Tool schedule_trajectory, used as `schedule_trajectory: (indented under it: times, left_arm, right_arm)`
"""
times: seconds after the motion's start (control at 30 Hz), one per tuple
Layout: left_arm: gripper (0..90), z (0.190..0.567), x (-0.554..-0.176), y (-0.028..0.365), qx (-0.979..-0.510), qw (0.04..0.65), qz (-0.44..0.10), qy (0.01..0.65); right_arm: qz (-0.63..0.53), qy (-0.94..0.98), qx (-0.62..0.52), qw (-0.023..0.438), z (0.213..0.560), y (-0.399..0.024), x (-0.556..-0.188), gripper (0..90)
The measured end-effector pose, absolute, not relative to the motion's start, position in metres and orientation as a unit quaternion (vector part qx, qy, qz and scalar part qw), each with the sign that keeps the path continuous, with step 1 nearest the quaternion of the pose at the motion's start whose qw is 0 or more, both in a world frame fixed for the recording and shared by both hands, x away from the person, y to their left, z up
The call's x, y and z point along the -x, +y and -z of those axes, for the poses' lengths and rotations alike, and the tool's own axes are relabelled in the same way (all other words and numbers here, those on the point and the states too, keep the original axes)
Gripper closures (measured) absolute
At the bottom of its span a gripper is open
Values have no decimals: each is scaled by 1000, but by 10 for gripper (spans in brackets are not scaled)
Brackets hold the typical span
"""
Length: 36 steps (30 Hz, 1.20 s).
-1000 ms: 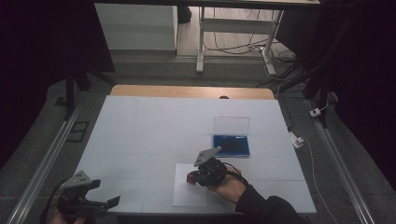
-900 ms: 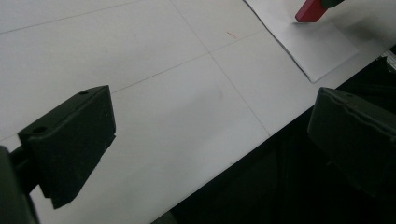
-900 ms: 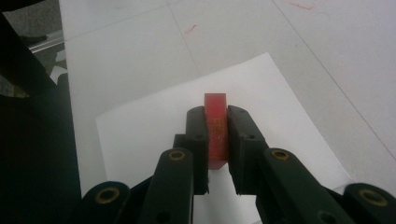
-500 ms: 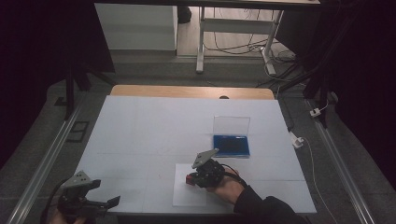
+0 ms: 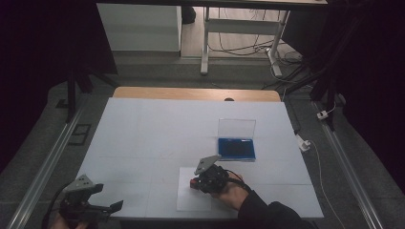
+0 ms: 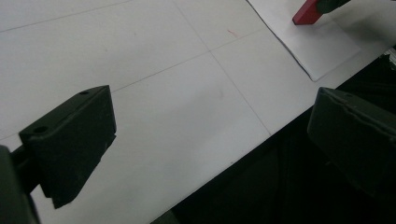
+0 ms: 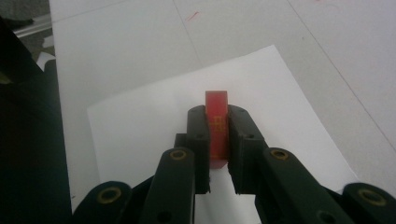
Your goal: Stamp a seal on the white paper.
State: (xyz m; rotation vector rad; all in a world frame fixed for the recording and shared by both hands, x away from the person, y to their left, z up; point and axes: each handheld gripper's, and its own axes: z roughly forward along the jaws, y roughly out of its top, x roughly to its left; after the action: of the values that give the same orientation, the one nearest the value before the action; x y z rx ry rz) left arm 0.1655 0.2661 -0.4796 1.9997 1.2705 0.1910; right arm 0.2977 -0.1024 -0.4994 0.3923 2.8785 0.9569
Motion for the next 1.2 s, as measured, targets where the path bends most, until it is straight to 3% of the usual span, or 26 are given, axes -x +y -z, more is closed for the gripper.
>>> schedule_trajectory:
  times: [0.13,0.27,0.37,0.57,0.77,1.2]
  left_arm:
    - [18,480,-165,266,-781,373,-75,496]
    - [18,480,-166,266,-781,373,-75,496]
    - [18,479,-165,266,-781,373,-76,495]
    - [18,479,-165,266,-782,373,-76,494]
    - [18,479,-165,267,-781,374,-75,494]
    - [18,479,-165,267,-781,375,-75,494]
  right_arm:
    - [-319,937,-136,27,500,-104,-301,806]
    - [-314,940,-128,41,500,-103,-297,805]
    - [-326,935,-138,19,502,-107,-303,805]
    - [-320,938,-126,41,501,-105,-297,801]
    - [-329,935,-129,28,501,-107,-300,795]
    - [-347,928,-127,51,492,-108,-297,791]
